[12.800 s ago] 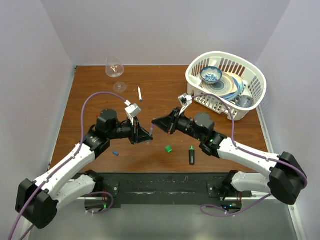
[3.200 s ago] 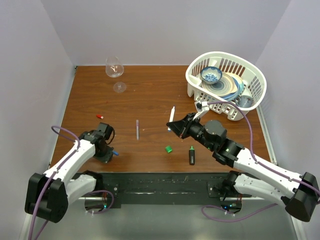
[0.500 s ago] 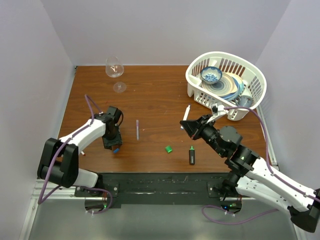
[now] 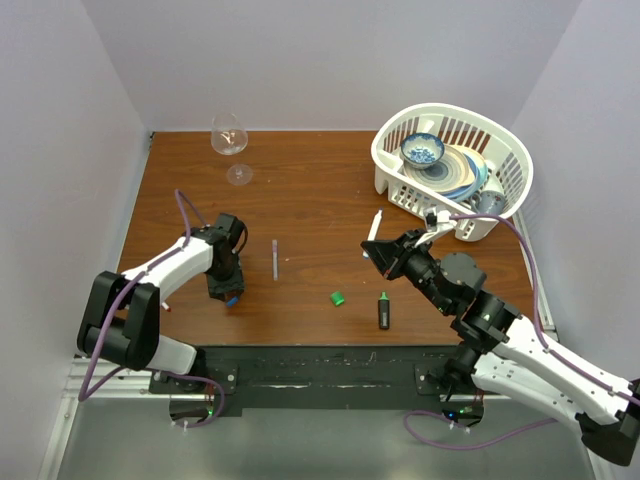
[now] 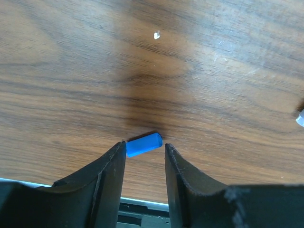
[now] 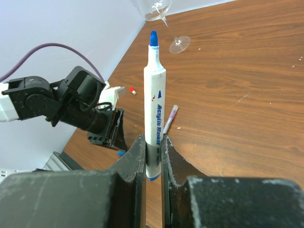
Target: Insert the pens into the pen caps
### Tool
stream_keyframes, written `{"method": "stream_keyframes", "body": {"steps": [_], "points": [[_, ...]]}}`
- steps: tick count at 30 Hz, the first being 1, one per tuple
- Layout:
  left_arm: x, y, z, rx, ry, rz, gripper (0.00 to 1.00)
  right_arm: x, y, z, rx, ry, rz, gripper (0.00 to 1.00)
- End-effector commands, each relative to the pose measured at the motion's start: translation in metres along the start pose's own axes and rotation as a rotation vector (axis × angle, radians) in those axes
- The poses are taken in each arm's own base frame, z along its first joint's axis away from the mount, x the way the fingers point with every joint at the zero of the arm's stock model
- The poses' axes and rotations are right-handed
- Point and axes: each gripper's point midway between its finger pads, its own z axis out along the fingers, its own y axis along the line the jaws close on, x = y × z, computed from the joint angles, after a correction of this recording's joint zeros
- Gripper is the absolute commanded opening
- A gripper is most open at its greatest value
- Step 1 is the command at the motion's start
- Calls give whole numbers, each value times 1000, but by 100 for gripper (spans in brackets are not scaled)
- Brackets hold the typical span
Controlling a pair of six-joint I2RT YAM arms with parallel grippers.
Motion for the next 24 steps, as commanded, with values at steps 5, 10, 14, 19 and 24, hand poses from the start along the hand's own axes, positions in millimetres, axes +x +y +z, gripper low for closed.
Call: {"method": "stream_keyframes", "body": {"steps": [5,10,14,19,24], "points": [[5,-7,2,24,24,40,39,-18,0,-4,13,-62,-8,0],[7,-13,1,60,25,52,38,-19,-2,-5,19,-69,-9,0],[11,-17,3,87,41,57,36,-17,-1,-3,16,-62,-7,0],[8,-14,4,68,31,57,34,-19,-1,-5,17,-68,-6,0],[1,-4,9,-14,15,53,31,-19,0,-6,11,-68,0,0]]}}
